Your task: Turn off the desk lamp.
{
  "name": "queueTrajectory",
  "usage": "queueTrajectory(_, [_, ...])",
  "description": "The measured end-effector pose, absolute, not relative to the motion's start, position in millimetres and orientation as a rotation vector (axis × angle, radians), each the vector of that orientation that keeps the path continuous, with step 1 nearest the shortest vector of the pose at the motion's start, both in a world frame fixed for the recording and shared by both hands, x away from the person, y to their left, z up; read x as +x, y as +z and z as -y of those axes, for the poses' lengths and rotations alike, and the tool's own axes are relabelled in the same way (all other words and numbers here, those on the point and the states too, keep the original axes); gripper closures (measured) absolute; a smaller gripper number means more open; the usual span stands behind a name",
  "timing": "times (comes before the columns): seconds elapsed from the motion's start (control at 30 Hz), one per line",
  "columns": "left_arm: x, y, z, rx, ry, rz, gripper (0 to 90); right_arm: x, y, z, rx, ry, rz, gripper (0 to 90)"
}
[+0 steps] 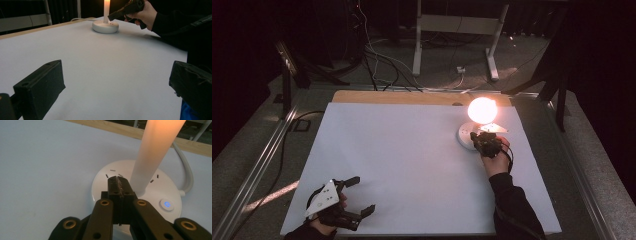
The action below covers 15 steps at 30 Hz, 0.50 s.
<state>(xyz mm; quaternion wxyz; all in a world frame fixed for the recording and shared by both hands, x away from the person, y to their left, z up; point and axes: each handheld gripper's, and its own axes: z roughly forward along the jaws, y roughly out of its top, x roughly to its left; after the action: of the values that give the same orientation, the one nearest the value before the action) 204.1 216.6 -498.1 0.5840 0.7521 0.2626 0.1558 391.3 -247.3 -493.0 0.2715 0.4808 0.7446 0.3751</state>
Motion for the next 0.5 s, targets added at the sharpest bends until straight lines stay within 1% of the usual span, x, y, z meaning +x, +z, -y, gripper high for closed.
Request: queueTrajectory(0.5, [204, -498, -217, 1.75, 0.358, -0.612, 0.5, 393, -504, 247, 1.311, 0.978, -2.035, 89.8])
